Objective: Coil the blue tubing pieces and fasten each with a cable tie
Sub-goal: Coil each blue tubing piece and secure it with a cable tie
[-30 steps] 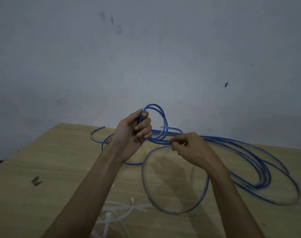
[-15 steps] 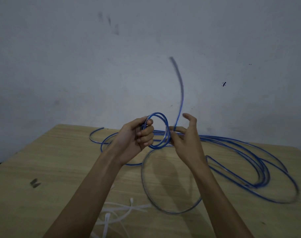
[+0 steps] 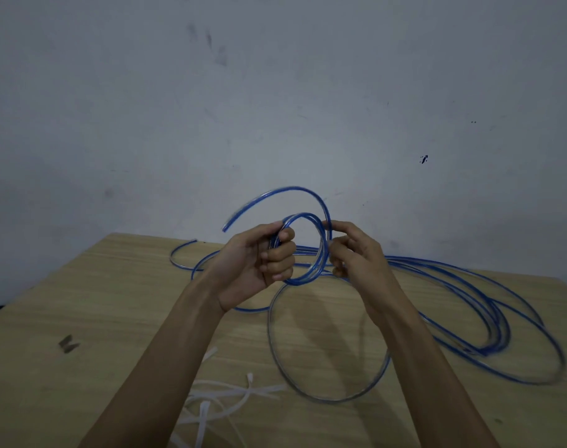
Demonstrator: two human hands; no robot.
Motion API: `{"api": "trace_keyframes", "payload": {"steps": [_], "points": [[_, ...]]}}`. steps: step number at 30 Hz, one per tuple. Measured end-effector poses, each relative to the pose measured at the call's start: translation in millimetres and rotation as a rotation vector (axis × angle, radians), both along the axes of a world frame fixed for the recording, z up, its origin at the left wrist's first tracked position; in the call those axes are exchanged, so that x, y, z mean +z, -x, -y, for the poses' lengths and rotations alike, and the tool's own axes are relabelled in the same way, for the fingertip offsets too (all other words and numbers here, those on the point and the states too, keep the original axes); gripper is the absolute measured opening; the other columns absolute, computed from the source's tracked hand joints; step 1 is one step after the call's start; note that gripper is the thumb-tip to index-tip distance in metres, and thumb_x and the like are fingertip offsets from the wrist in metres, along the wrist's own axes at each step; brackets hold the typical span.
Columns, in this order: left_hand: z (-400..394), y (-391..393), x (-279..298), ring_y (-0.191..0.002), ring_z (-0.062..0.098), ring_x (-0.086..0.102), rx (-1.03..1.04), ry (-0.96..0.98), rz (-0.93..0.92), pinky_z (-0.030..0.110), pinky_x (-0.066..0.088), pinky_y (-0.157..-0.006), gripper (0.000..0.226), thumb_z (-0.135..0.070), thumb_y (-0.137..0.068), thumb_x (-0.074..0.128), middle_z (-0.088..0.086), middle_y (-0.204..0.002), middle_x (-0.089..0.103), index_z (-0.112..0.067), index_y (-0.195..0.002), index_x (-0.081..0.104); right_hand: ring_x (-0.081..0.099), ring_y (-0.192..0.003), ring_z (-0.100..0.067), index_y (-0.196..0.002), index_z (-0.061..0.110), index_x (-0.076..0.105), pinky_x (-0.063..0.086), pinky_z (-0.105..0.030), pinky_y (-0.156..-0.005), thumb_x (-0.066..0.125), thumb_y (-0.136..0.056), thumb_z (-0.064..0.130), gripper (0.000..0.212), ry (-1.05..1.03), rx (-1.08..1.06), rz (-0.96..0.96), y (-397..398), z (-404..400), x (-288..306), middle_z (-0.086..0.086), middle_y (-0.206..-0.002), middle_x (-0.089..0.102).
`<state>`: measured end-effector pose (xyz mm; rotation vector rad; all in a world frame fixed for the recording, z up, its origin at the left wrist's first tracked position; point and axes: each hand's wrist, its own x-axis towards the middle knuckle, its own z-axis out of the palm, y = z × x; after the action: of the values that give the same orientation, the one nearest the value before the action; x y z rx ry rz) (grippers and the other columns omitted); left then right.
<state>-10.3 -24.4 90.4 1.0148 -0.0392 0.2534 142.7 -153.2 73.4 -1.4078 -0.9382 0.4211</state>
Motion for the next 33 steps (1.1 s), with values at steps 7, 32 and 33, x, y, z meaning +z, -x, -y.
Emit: {"api": "trace_keyframes", "payload": {"steps": [7,32,33], "points": [[-5.0,1.7,-1.2,-0.052,0.014,0.019,-0.090,0.072,0.026,0.027,0.029,-0.054,0.070,-0.078,-0.087,0.033,-0.002,-0.061,0.022,-0.011,-0.079,0.051,0.068,-0.096,-0.009,-0.116,0.031,0.069,0.053,-0.030,-0.076,0.047,-0.105,0.012,0.031,0.044,0.008,0.043,4.4,-0.3,3.9,0.008,-0.114,0.072],[5.0,1.5,3.4,-0.045,0.006,0.027,0.042,0.045,0.037,0.022,0.034,-0.050,0.021,-0.019,-0.098,0.036,-0.006,-0.061,0.028,-0.011,-0.094,0.056,0.074,-0.088,-0.015,-0.113,0.023,0.066,0.060,-0.030,-0.078,0.059,-0.101,0.027,0.015,0.022,-0.006,-0.035,11.9,-5.3,-0.7,-0.008,-0.103,0.072],[3.4,0.6,3.0,-0.046,0.007,0.023,0.055,0.071,0.041,0.022,0.031,-0.049,0.021,-0.019,-0.097,0.036,-0.006,-0.061,0.026,-0.011,-0.094,0.056,0.074,-0.086,-0.015,-0.113,0.021,0.066,0.060,-0.028,-0.076,0.060,-0.101,0.027,0.016,0.005,-0.007,-0.035,11.8,-4.7,0.1,-0.010,-0.103,0.071]]}}
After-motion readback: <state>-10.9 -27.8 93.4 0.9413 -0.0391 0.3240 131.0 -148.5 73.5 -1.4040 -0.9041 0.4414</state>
